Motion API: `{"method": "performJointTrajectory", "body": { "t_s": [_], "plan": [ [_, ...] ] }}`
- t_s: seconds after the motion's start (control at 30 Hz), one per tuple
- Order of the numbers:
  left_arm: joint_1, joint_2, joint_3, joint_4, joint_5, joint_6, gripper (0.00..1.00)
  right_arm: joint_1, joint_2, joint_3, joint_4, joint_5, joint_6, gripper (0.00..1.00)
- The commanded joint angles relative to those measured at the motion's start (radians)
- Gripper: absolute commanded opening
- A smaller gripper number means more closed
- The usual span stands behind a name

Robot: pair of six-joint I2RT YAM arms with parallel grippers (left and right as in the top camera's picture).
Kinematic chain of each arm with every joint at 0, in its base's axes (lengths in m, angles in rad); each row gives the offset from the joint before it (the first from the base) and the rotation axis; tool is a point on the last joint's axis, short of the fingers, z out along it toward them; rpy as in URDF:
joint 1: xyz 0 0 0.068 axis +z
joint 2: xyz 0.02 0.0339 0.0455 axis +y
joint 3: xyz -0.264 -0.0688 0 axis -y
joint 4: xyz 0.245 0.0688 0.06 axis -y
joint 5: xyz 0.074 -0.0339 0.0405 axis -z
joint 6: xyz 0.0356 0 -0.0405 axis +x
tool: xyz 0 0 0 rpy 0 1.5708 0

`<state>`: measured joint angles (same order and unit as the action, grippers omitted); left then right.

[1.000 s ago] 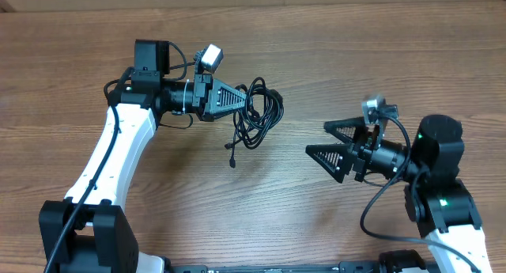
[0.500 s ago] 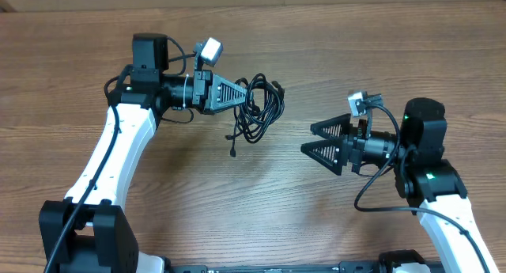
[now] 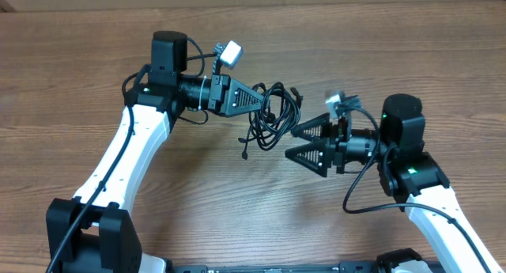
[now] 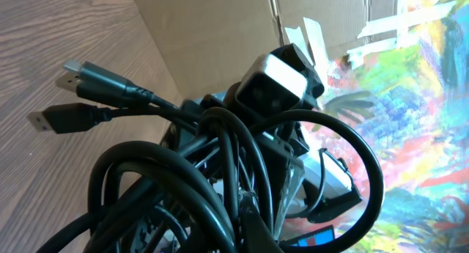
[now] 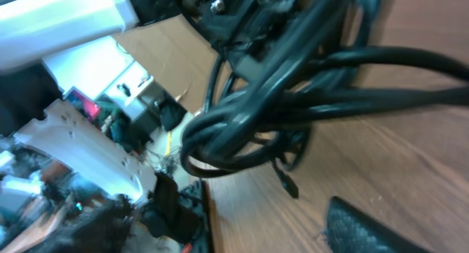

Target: Untangle cables

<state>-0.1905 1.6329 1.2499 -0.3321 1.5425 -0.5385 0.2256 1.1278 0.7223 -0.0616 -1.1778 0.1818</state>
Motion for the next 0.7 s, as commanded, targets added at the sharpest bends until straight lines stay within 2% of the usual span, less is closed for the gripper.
{"method": "performJointTrajectory", "body": {
  "t_s": [0.0,0.1,0.27,0.4,0.5,0.67],
  "plan": [
    [0.002,0.001,0.024,0.008,0.038,-0.039,0.04,0.012,-0.002,0.031,0.005,0.014,-0.053,0.75],
    [0.002,0.001,0.024,0.008,0.038,-0.039,0.04,0.014,0.001,0.03,0.005,0.046,-0.054,0.73],
    [0.002,0.001,0.024,0.026,0.037,-0.08,0.04,0.053,0.039,0.03,0.006,0.14,-0.061,0.63],
    [0.002,0.001,0.024,0.032,0.038,-0.117,0.04,0.072,0.08,0.03,0.034,0.141,-0.079,0.56],
    [0.002,0.001,0.024,0.031,0.038,-0.116,0.04,0.08,0.098,0.03,0.063,0.137,-0.078,0.47],
    [0.002,0.002,0.024,0.032,0.038,-0.116,0.04,0.083,0.101,0.03,0.115,0.137,-0.045,0.22]
  ]
}}
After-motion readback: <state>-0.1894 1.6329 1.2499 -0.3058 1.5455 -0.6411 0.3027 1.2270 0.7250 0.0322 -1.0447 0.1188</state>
